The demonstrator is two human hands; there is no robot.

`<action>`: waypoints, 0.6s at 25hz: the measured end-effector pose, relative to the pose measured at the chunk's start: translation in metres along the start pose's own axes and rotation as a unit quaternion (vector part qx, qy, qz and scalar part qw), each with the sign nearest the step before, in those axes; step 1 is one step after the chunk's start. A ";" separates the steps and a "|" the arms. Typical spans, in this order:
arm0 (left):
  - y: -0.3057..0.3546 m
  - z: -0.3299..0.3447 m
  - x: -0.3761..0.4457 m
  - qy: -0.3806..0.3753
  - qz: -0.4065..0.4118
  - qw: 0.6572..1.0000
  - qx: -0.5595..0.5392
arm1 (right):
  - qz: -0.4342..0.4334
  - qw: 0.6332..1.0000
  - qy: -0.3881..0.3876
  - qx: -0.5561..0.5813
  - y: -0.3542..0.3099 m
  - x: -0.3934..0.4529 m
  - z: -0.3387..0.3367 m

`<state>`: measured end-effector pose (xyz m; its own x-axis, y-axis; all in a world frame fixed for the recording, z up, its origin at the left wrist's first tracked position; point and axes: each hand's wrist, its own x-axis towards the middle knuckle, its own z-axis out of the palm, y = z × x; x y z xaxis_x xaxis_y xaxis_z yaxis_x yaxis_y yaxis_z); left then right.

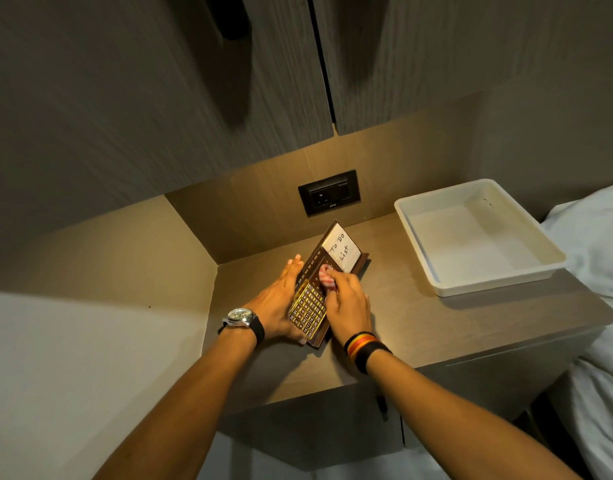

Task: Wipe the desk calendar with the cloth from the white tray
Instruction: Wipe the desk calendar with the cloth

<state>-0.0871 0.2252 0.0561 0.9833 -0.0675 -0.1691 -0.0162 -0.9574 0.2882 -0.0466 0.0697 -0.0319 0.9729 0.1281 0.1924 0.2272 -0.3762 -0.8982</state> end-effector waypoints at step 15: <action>0.000 0.002 -0.002 0.011 0.007 1.000 -0.018 | -0.068 0.991 -0.065 -0.097 -0.006 0.022 -0.008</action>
<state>-0.0896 0.2243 0.0545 0.9868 -0.0744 -0.1441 -0.0241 -0.9460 0.3233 -0.0262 0.0672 -0.0192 0.9215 0.3028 0.2431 0.3729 -0.5155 -0.7715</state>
